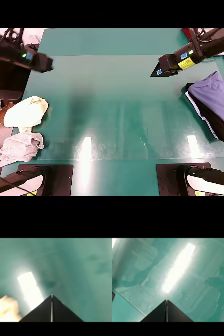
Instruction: Fold the shirts.
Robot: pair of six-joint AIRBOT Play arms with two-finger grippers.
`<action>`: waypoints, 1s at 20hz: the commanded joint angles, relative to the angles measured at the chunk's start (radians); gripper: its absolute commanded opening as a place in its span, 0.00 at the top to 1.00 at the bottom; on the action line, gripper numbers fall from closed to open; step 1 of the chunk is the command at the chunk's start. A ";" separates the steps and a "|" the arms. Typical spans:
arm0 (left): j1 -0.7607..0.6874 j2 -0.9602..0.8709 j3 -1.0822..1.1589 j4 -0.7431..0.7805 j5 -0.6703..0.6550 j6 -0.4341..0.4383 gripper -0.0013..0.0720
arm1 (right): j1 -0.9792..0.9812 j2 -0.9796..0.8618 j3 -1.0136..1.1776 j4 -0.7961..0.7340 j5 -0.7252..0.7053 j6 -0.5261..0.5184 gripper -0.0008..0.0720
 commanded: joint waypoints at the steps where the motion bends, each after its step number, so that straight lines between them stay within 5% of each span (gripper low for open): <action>1: 0.001 0.086 -0.162 0.352 -0.037 -0.046 0.94 | 0.001 0.000 0.000 0.000 -0.001 0.000 0.96; 3: 0.001 0.092 -0.298 0.429 -0.027 -0.082 0.31 | 0.001 0.000 0.000 0.001 0.000 0.000 0.96; 4: 0.001 0.092 -0.373 0.476 0.000 -0.111 0.23 | 0.001 0.000 0.000 0.001 0.000 0.000 0.96; 12: 0.103 0.085 -0.721 0.608 0.276 -0.338 0.23 | 0.001 -0.001 0.000 0.000 -0.001 0.000 0.96; 20: 0.227 0.081 -0.724 0.338 0.428 -0.272 0.23 | 0.002 -0.001 0.000 0.001 -0.024 0.000 0.96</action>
